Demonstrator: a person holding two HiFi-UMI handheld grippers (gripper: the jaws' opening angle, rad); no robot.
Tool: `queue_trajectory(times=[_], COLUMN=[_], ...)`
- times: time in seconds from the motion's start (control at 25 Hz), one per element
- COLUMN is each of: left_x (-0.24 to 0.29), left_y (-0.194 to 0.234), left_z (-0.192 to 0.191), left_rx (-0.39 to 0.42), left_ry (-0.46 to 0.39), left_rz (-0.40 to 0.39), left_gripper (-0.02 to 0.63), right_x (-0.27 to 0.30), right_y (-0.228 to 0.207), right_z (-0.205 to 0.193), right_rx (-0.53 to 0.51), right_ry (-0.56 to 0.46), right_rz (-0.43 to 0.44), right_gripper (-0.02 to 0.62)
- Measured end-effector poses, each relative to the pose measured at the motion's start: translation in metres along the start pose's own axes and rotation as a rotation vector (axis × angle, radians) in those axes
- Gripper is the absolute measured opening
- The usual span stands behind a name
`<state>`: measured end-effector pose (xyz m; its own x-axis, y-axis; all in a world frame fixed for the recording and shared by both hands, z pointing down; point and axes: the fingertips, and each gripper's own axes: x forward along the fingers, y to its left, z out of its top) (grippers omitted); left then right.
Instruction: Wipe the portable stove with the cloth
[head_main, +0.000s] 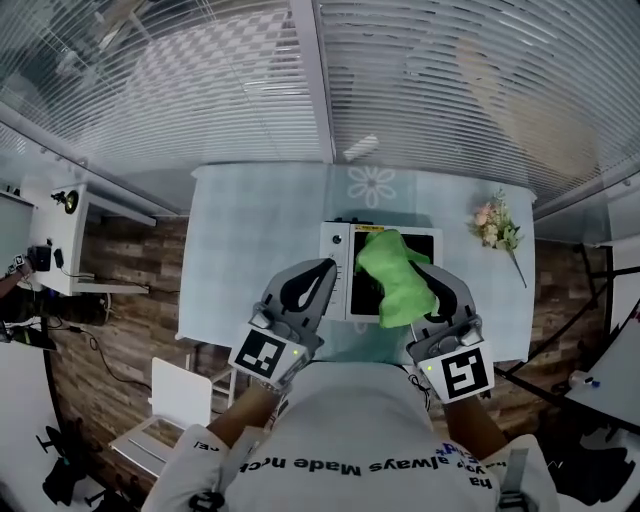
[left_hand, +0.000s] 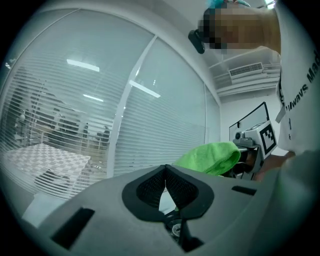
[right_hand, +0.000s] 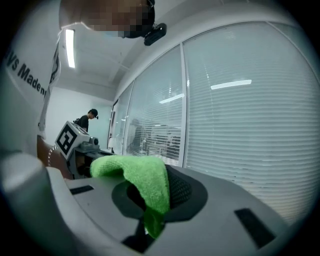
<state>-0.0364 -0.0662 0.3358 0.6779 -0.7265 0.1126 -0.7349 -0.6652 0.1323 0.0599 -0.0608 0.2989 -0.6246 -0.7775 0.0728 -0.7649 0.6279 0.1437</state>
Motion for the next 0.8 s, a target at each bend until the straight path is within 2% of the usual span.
queue_trajectory(times=[0.04, 0.16, 0.36, 0.56, 0.8], left_x=[-0.001, -0.002, 0.006, 0.01, 0.014], left_y=[0.007, 0.025, 0.049, 0.066, 0.082], left_z=[-0.007, -0.032, -0.071, -0.109, -0.14], left_rx=[-0.004, -0.015, -0.038, -0.057, -0.063], left_ry=[0.004, 0.045, 0.089, 0.155, 0.203], left_rz=[0.002, 0.004, 0.001, 0.01, 0.036], left_gripper=[0.011, 0.011, 0.011, 0.011, 0.011], right_x=[0.011, 0.039, 0.094, 0.132, 0.17], right_y=[0.005, 0.021, 0.045, 0.062, 0.076], right_z=[-0.009, -0.05, -0.098, -0.159, -0.248], right_rx=[-0.035, -0.097, -0.251, -0.401, -0.644], right_ry=[0.025, 0.203, 0.264, 0.396, 0.591], right_rz=[0.015, 0.055, 0.109, 0.165, 0.251], right_gripper=[0.026, 0.026, 0.026, 0.028, 0.026])
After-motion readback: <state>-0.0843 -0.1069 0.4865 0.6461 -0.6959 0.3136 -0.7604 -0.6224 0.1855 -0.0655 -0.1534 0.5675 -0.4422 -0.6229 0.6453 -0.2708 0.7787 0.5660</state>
